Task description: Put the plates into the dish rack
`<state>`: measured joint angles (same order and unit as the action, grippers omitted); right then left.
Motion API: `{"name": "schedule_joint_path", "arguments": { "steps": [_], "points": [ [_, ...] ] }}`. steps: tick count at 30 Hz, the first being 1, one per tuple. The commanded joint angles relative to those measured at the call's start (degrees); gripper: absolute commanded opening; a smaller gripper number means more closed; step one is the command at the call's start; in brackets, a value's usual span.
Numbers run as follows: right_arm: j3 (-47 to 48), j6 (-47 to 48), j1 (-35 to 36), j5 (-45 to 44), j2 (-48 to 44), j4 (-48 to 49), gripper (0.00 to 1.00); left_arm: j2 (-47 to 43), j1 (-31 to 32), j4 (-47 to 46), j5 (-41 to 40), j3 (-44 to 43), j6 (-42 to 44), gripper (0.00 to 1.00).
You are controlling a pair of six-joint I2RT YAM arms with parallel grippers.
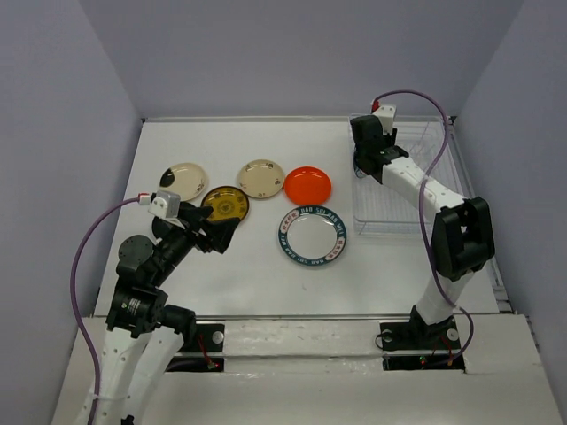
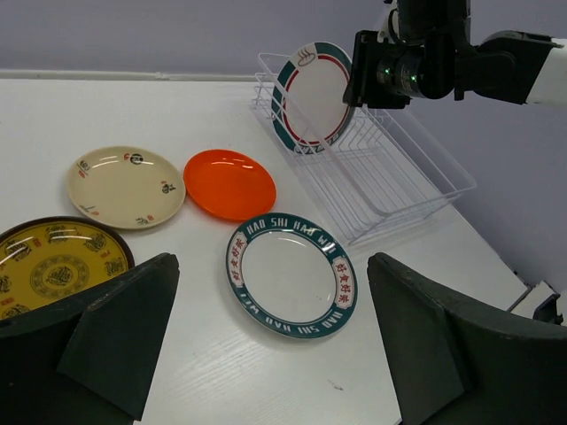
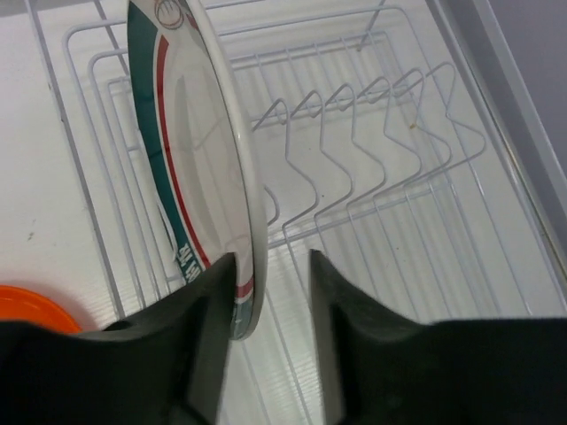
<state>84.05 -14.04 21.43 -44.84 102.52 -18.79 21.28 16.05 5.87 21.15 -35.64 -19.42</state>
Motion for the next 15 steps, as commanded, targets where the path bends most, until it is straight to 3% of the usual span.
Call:
{"name": "schedule_joint_path", "arguments": {
  "steps": [1,2,3,6,11,15],
  "points": [
    [-2.0,-1.9,-0.2,1.6,-4.4,2.0,0.56,0.4,0.2,-1.8,0.6,-1.5,-0.4,0.99],
    [-2.3,-1.9,-0.2,2.5,-6.0,1.7,0.65,0.4,0.2,-1.7,0.5,-1.5,-0.6,0.99],
    [-2.6,-1.9,-0.2,3.1,-6.9,1.6,0.65,0.4,0.2,-1.8,0.4,-1.5,-0.7,0.99],
    [-2.7,-2.4,-0.2,6.5,-10.6,0.0,0.79,0.5,0.2,-1.7,-0.8,-1.4,-1.4,0.99],
    [-6.7,-6.3,-0.2,15.6,-20.0,-0.7,0.85,0.3,0.2,-1.8,-2.5,-1.1,-2.5,0.99],
    [-19.9,-14.7,0.8,28.2,-31.6,4.0,0.86,0.3,0.2,-1.9,-4.6,-0.8,-3.8,0.99]
  ]
}}
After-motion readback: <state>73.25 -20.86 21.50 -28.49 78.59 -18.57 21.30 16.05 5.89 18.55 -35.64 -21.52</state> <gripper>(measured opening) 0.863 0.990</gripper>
